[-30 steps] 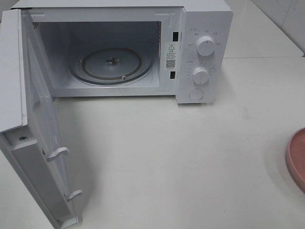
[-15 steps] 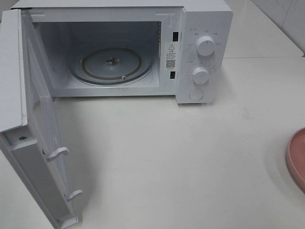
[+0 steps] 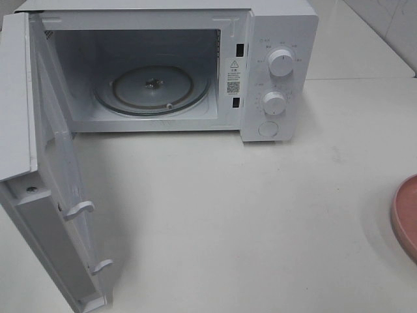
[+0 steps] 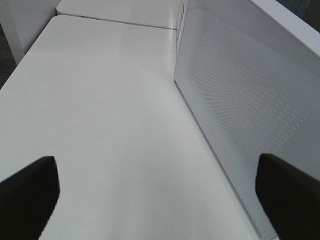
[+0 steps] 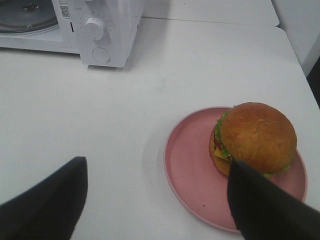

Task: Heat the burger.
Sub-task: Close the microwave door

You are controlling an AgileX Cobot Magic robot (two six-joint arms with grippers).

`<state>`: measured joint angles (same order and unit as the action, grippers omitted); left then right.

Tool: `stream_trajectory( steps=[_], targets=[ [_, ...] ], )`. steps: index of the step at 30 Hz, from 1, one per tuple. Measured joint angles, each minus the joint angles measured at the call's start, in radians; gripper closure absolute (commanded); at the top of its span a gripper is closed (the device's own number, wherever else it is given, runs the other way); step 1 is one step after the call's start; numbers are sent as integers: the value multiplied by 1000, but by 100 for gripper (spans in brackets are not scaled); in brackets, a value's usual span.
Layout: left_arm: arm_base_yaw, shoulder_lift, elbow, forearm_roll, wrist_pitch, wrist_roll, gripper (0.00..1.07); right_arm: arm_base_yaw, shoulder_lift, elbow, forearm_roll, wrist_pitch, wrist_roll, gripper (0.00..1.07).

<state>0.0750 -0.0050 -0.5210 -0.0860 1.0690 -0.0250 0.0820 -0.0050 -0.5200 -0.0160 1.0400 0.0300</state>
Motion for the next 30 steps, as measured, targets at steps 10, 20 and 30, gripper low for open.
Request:
stream_trajectory(
  steps=[10, 20, 30],
  targets=[
    [0, 0, 0, 0, 0, 0, 6, -4, 0, 18, 24, -29, -7, 31],
    [0, 0, 0, 0, 0, 0, 6, -4, 0, 18, 25, -29, -7, 31],
    [0, 0, 0, 0, 0, 0, 6, -4, 0, 18, 25, -29, -7, 31]
  ],
)
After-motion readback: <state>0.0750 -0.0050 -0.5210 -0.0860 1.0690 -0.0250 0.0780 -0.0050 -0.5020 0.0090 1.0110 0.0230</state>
